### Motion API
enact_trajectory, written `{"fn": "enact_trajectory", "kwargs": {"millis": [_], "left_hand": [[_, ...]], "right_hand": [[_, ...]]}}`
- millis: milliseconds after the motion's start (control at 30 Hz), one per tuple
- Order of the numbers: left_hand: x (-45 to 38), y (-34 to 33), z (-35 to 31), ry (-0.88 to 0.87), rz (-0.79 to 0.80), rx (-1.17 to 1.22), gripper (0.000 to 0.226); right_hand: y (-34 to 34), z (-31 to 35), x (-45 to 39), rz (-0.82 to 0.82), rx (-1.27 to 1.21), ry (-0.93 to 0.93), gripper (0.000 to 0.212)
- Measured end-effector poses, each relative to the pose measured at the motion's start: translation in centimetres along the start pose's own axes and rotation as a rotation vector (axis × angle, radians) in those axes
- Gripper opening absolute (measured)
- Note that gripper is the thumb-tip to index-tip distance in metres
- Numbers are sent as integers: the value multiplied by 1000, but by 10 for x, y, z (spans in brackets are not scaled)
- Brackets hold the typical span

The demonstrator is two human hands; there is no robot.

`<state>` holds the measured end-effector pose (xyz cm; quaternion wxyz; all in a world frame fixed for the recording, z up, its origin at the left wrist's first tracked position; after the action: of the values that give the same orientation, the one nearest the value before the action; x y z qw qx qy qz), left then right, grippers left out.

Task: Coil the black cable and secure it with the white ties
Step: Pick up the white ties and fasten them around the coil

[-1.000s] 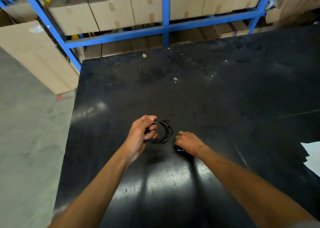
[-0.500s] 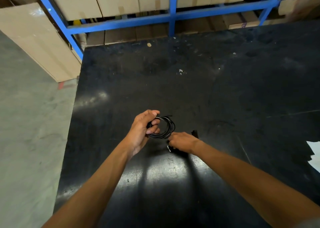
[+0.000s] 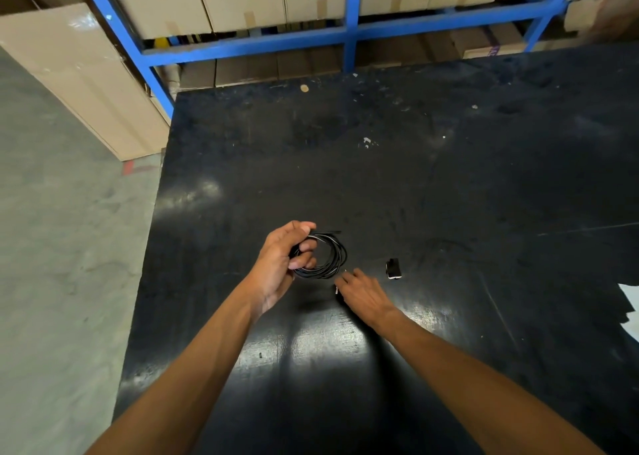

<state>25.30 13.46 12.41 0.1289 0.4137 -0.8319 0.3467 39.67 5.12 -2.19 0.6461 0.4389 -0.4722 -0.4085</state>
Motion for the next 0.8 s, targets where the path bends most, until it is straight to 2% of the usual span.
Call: {"fn": "enact_trajectory", "kwargs": {"millis": [100,300,800], "left_hand": [[4,2,-1,-6,1,7,12],[11,-1,-1,11,-11,6,13],[15,-5,1,17,-18,-24,13]], "right_hand": [[0,6,1,-42,-81,-89,25],[2,5,-4,-54,-90,-125,30],[-1,9,6,-13,4,-4,35]]}}
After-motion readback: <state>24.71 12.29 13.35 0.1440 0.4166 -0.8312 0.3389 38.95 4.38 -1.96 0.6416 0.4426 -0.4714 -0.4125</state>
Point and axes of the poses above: each hand's wrist, its own x-axis away from the middle knuckle, its own y-axis out of the back of the hand, z = x × y, the point moved 1 cm from there along -x, towards the middle knuckle, and after that the axes turned 11 degrees about y, right-handed, at the moved point
